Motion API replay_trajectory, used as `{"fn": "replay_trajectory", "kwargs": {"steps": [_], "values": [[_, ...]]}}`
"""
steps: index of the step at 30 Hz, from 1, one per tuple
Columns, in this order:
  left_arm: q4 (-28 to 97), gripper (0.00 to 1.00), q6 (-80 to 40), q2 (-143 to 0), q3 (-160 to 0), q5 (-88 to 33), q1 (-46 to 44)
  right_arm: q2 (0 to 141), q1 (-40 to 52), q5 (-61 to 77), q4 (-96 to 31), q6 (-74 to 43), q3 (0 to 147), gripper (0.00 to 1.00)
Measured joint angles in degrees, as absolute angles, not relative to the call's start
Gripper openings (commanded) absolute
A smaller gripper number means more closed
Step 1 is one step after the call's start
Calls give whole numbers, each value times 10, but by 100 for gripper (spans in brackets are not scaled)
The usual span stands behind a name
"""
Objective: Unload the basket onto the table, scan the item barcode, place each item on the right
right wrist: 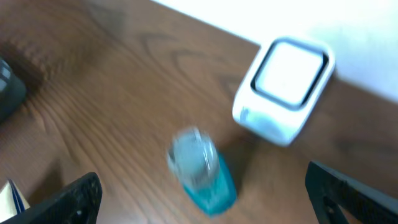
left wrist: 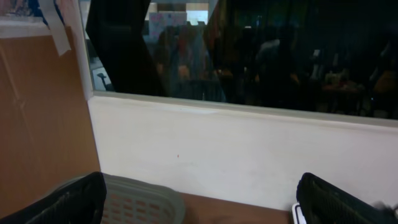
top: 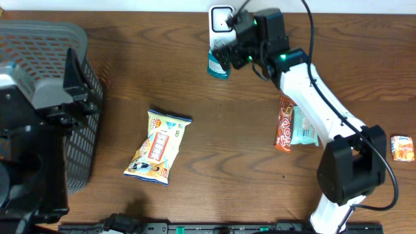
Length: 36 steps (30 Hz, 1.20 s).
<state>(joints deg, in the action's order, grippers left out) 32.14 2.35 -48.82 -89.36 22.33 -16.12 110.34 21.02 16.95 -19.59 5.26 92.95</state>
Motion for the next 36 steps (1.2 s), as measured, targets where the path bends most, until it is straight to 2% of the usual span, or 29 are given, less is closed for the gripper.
{"fn": "replay_trajectory", "kwargs": {"steps": [12,18,20,25,29,30,36], "values": [[309,98,24,-494,-875,222,-161,1225,232,167,-183,76,966,99],[309,98,23,-494,-875,222,-161,1236,248,156,-159,84,966,79],[309,98,24,-494,-875,222,-161,1237,248,150,-160,85,966,67],[308,98,24,-494,-875,222,-161,1245,246,137,-160,86,966,34],[307,98,23,-494,-875,222,-161,1248,246,134,-158,92,966,4],[307,98,23,-494,-875,222,-161,1248,246,134,-158,91,967,1],[299,98,24,-495,-875,221,-161,1245,234,177,-219,72,982,1]]}}
